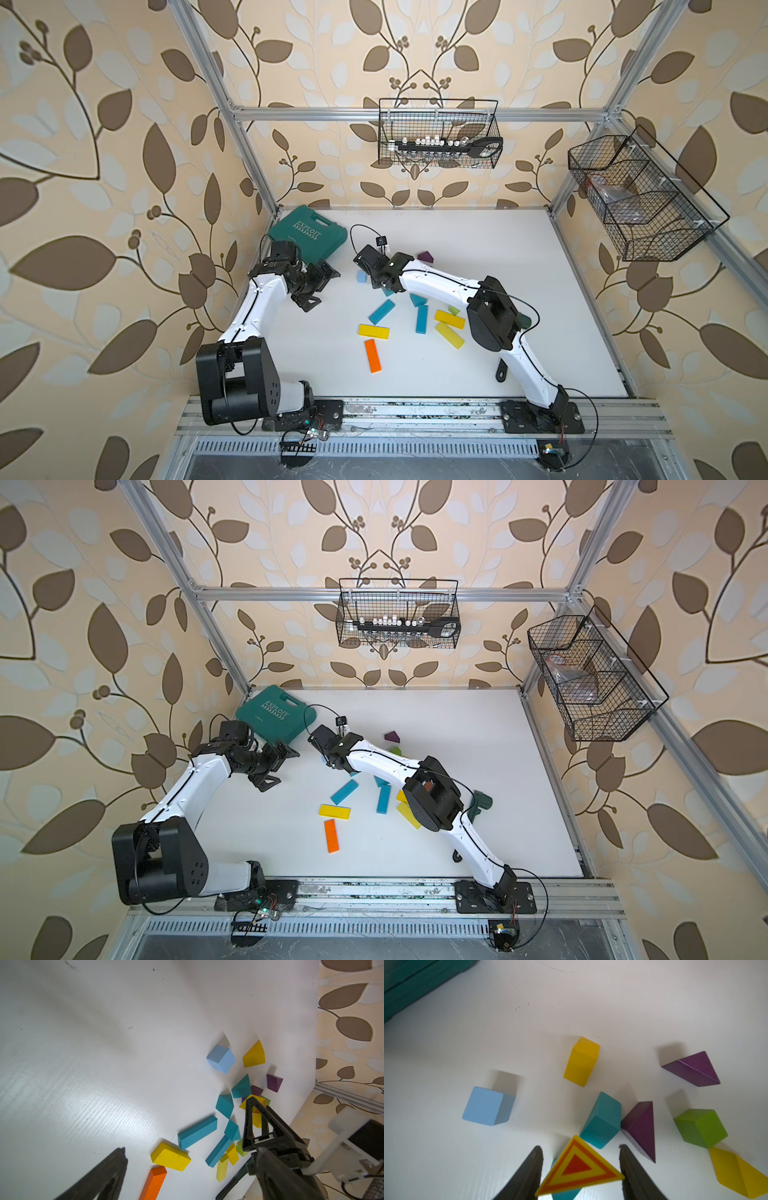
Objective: Assemble a small pinwheel with building blocks
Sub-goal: Assemble the building block at the center of the board.
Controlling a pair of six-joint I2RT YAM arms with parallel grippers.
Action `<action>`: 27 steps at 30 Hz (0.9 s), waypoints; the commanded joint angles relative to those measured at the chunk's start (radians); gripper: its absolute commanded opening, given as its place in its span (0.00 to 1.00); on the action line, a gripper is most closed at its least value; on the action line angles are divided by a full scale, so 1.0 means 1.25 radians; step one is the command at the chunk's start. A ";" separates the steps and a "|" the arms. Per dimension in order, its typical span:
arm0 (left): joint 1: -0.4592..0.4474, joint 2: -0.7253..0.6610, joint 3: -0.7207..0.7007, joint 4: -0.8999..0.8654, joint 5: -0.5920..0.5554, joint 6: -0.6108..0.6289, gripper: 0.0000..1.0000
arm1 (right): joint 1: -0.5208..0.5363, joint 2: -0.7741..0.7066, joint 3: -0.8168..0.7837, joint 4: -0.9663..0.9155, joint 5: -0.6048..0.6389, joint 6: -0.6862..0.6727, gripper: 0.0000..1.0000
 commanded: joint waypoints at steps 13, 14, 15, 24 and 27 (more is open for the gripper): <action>0.006 0.025 -0.011 -0.016 0.007 0.049 0.99 | -0.003 0.109 0.071 0.107 0.025 0.087 0.15; 0.006 0.027 -0.012 -0.016 0.009 0.050 0.99 | -0.005 0.117 0.074 0.106 0.032 0.095 0.15; 0.006 0.030 -0.013 -0.015 0.010 0.050 0.99 | -0.006 0.120 0.073 0.112 0.032 0.099 0.16; 0.005 0.046 -0.018 -0.007 0.026 0.053 0.99 | -0.009 0.154 0.080 0.136 0.034 0.118 0.27; 0.006 0.050 -0.018 -0.004 0.031 0.055 0.99 | -0.014 0.161 0.081 0.139 0.022 0.127 0.33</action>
